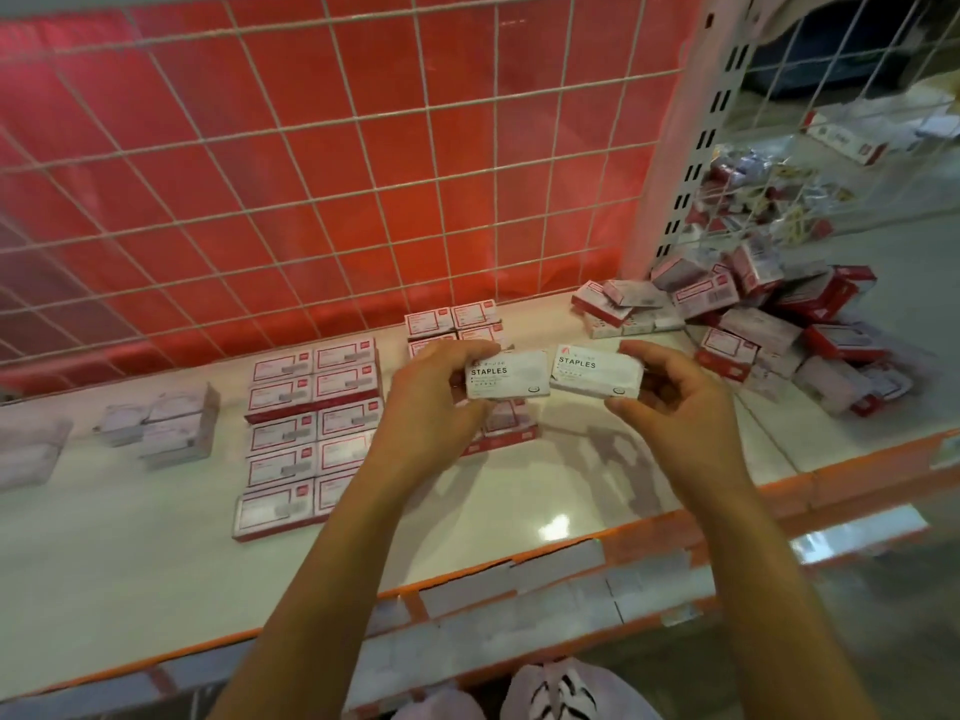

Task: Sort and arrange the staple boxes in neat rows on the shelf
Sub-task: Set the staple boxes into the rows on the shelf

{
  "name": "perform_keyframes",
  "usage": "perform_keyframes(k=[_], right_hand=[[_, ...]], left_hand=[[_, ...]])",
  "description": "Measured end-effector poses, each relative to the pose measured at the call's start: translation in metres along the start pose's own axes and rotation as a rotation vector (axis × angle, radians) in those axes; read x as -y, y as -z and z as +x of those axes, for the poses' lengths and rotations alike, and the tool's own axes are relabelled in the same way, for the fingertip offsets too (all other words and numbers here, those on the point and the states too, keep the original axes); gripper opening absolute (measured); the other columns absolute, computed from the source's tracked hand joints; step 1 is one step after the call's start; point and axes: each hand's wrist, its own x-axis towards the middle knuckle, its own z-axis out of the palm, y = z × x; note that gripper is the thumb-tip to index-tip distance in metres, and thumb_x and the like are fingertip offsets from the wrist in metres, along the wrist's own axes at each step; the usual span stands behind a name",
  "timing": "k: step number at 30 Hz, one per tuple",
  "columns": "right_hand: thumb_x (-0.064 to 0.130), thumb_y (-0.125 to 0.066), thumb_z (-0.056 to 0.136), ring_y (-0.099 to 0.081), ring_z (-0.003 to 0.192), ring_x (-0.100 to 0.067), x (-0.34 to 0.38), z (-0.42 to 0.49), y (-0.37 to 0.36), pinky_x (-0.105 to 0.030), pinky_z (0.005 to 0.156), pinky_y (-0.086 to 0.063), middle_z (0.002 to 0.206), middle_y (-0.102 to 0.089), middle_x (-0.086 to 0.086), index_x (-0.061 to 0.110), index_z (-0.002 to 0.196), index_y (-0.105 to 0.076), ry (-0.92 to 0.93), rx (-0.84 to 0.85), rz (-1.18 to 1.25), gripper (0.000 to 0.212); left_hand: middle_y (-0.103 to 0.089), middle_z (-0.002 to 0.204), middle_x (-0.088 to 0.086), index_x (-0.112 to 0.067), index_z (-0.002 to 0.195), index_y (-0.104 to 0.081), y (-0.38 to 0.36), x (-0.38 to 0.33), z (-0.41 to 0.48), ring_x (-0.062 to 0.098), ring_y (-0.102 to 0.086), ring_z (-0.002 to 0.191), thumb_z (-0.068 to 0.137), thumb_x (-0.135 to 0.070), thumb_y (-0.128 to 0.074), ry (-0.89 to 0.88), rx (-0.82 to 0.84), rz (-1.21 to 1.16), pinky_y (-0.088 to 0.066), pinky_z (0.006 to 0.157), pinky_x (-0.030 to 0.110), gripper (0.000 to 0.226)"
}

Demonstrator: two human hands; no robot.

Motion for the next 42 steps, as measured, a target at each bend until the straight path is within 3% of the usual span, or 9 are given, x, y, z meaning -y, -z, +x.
perform_keyframes(k=[7,14,19,24,28,33,35,39,42], right_hand=[[-0.012,-0.066,0.077,-0.065,0.095,-0.002,0.011,-0.029,-0.057,-0.014,0.076,-0.052,0.103,-0.066,0.008,0.018,0.116,-0.060,0.007,0.098,0.005,0.049],[-0.001,-0.068,0.081,-0.067,0.094,-0.010,0.015,-0.056,-0.103,-0.019,0.078,-0.054,0.102,-0.070,-0.004,0.012,0.121,-0.062,-0.018,0.106,0.065,0.042],[0.007,-0.071,0.079,-0.066,0.093,-0.018,0.012,-0.073,-0.136,-0.020,0.075,-0.054,0.099,-0.068,-0.016,0.026,0.108,-0.066,-0.058,0.087,0.094,0.035],[0.001,-0.066,0.082,-0.068,0.091,-0.006,0.015,-0.091,-0.165,-0.015,0.068,-0.054,0.092,-0.072,0.009,0.023,0.118,-0.060,-0.110,0.136,0.127,0.043],[-0.005,-0.062,0.083,-0.066,0.093,0.001,0.019,-0.096,-0.181,-0.014,0.071,-0.053,0.093,-0.072,0.017,0.025,0.127,-0.051,-0.130,0.227,0.125,0.055],[-0.002,-0.056,0.089,-0.063,0.095,0.008,0.025,-0.094,-0.193,-0.012,0.072,-0.052,0.095,-0.070,0.025,0.043,0.111,-0.053,-0.106,0.350,0.072,0.050],[0.000,-0.053,0.092,-0.060,0.094,0.013,0.026,-0.092,-0.196,-0.010,0.073,-0.052,0.098,-0.066,0.028,0.044,0.116,-0.048,-0.096,0.385,0.053,0.051],[0.005,-0.050,0.094,-0.056,0.097,0.017,0.026,-0.087,-0.202,-0.006,0.078,-0.049,0.108,-0.058,0.030,0.044,0.127,-0.036,-0.085,0.431,0.015,0.053],[0.006,-0.053,0.093,-0.059,0.096,0.011,0.023,-0.083,-0.198,-0.010,0.075,-0.051,0.110,-0.061,0.021,0.038,0.132,-0.040,-0.124,0.422,0.037,0.052]], left_hand=[[-0.057,0.120,-0.005,-0.019,0.122,-0.062,0.057,0.036,-0.033,0.012,-0.058,0.111,0.076,0.007,-0.070,-0.020,-0.016,0.030,-0.051,0.094,0.026,0.054],[-0.056,0.126,-0.003,-0.022,0.129,-0.057,0.103,0.072,-0.061,0.009,-0.058,0.108,0.081,-0.003,-0.071,0.049,0.007,-0.016,-0.049,0.090,0.012,0.054],[-0.054,0.127,-0.006,-0.023,0.132,-0.055,0.134,0.090,-0.080,0.009,-0.056,0.111,0.083,-0.006,-0.069,0.057,0.022,-0.009,-0.048,0.095,0.020,0.053],[-0.053,0.124,-0.008,-0.020,0.132,-0.054,0.159,0.106,-0.097,0.006,-0.055,0.108,0.083,-0.004,-0.068,0.054,0.023,0.008,-0.048,0.086,0.008,0.054],[-0.056,0.126,0.000,-0.017,0.131,-0.055,0.172,0.116,-0.109,0.010,-0.057,0.111,0.082,0.002,-0.068,0.080,0.011,-0.022,-0.046,0.092,0.009,0.054],[-0.053,0.115,-0.007,-0.017,0.131,-0.056,0.178,0.120,-0.116,0.003,-0.054,0.101,0.083,0.003,-0.066,0.100,-0.026,-0.036,-0.040,0.080,-0.003,0.053],[-0.053,0.114,-0.007,-0.018,0.131,-0.056,0.177,0.119,-0.117,0.003,-0.053,0.102,0.084,0.002,-0.066,0.109,-0.024,-0.025,-0.039,0.080,-0.004,0.053],[-0.054,0.117,-0.005,-0.019,0.132,-0.055,0.176,0.117,-0.118,0.005,-0.053,0.107,0.084,0.000,-0.066,0.147,-0.034,0.009,-0.041,0.087,0.000,0.053],[-0.058,0.121,-0.004,-0.021,0.130,-0.056,0.176,0.116,-0.115,0.008,-0.058,0.108,0.083,-0.001,-0.067,0.183,-0.043,-0.016,-0.049,0.095,0.019,0.053]])
